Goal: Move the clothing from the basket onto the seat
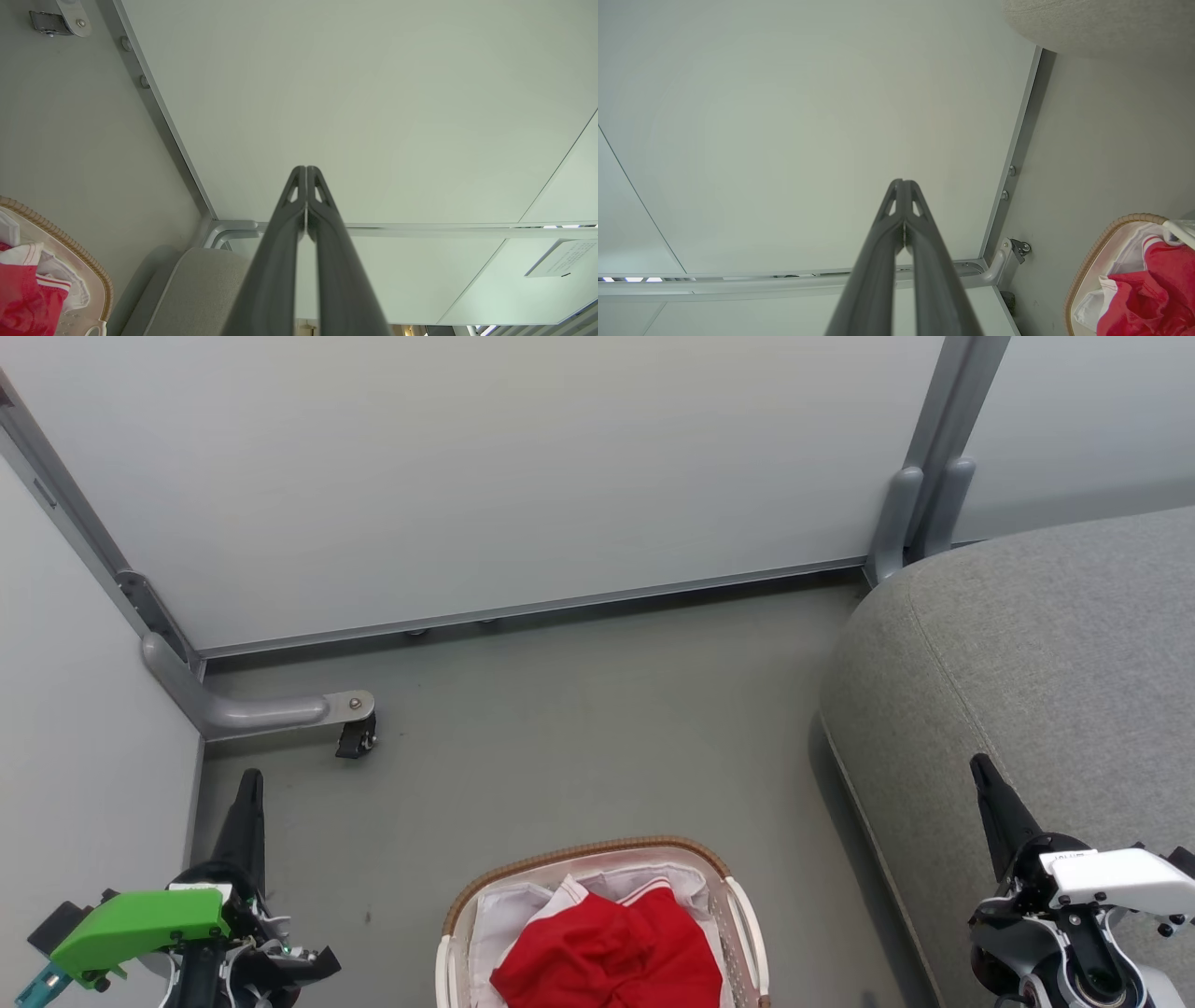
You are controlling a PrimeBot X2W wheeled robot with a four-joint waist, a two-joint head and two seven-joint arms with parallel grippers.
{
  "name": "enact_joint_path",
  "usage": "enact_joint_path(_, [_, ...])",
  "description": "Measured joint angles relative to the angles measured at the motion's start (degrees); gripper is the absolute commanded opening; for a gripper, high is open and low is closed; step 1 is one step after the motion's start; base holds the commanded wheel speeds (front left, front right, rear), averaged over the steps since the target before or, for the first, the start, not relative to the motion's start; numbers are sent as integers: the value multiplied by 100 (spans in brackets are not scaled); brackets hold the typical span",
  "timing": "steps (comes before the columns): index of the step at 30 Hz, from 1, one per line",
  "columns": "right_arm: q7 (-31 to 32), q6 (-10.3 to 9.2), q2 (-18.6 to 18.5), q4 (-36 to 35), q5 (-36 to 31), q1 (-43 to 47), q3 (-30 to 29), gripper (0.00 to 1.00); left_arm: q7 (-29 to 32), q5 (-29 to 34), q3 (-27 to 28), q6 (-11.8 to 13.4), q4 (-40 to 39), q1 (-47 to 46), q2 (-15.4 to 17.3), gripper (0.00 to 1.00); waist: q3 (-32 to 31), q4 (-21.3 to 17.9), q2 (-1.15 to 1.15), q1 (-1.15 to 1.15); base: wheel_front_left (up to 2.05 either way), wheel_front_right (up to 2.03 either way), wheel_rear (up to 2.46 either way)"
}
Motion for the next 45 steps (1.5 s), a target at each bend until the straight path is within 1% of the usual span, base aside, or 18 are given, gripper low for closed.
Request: enact_joint_path(45, [0,0,0,0,0,0,0,0,0,0,0,0,0,0,0,0,0,0,0,0,0,0,0])
